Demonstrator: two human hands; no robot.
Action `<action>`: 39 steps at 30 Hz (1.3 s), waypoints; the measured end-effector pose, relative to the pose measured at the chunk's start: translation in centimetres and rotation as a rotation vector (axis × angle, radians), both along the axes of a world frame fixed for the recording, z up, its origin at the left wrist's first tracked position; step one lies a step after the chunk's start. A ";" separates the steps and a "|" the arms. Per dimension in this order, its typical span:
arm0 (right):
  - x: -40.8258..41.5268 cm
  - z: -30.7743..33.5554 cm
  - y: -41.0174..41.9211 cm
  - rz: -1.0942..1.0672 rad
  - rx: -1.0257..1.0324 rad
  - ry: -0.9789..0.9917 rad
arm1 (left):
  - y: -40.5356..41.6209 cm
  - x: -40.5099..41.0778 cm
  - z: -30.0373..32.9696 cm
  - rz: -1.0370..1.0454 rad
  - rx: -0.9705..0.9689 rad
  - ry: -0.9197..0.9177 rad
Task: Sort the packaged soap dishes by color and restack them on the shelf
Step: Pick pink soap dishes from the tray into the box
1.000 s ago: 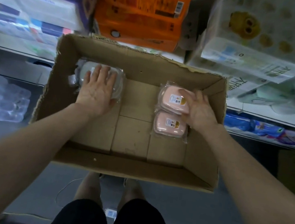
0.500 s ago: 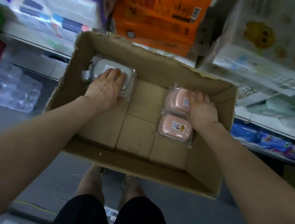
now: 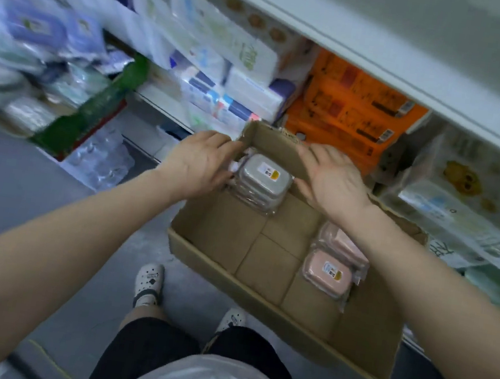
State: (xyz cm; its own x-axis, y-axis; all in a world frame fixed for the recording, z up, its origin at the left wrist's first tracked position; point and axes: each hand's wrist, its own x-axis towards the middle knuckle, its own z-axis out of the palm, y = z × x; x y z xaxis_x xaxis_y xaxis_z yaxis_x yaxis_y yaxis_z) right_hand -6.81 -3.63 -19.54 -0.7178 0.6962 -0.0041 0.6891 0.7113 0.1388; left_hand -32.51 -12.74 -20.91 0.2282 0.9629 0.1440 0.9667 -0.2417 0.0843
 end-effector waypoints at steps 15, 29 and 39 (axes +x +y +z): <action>-36.2 4.9 -3.4 0.418 0.094 0.136 | -12.8 -32.9 3.6 0.439 0.101 0.078; -60.0 1.5 -5.3 0.447 -0.042 0.115 | -17.6 -55.3 0.4 0.589 0.019 0.017; -73.4 -4.0 -3.7 0.458 -0.233 0.066 | -14.5 -67.2 -3.0 0.706 -0.178 -0.056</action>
